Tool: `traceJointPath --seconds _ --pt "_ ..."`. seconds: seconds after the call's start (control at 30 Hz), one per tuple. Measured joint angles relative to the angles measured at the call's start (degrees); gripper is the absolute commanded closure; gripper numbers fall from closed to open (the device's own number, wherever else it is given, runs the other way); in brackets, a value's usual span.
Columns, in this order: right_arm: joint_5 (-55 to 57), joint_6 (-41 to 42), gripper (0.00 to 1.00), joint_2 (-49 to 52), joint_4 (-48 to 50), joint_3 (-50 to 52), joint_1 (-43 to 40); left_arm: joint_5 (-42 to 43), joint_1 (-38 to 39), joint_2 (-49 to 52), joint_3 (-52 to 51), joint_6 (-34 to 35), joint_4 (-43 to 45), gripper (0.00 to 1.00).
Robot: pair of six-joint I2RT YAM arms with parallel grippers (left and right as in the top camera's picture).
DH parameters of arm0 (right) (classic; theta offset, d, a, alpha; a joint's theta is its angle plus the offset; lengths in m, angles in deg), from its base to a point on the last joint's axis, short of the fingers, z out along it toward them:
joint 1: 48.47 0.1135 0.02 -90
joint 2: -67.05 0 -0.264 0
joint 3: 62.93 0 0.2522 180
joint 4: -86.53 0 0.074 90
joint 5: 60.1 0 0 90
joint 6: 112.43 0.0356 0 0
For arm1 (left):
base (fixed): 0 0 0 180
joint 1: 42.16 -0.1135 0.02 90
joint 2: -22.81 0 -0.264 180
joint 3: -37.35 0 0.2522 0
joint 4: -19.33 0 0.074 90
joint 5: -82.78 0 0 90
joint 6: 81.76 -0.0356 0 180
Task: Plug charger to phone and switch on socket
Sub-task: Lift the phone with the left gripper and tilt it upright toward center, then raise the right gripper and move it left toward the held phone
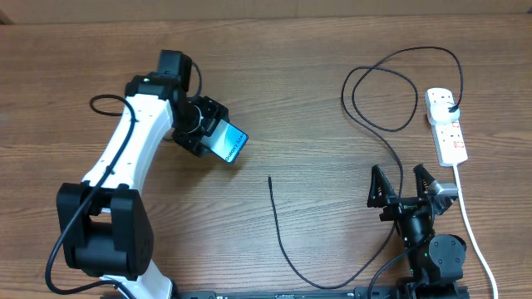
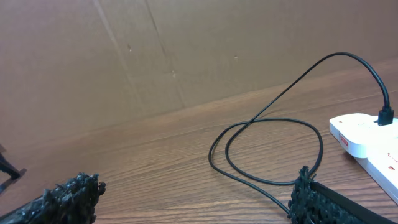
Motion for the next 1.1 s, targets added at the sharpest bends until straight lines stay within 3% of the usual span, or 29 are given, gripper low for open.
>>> traceJointPath --seconds 0.47,0.63,0.87,1.1 --pt "4.5 0.0 0.00 0.0 1.4 0.0 0.0 -2.5 1.7 0.0 0.0 0.0 0.0 0.96" --pt "5.4 -0.5 0.00 0.2 -4.4 -2.4 0.0 -2.6 1.7 0.0 0.0 0.0 0.0 0.96" --pt "5.9 -3.0 0.00 7.2 -12.3 -17.1 0.0 -2.9 1.7 0.0 0.0 0.0 0.0 0.96" --pt "4.1 -4.2 0.00 27.3 -22.7 -36.1 0.0 -3.0 1.7 0.0 0.0 0.0 0.0 0.96"
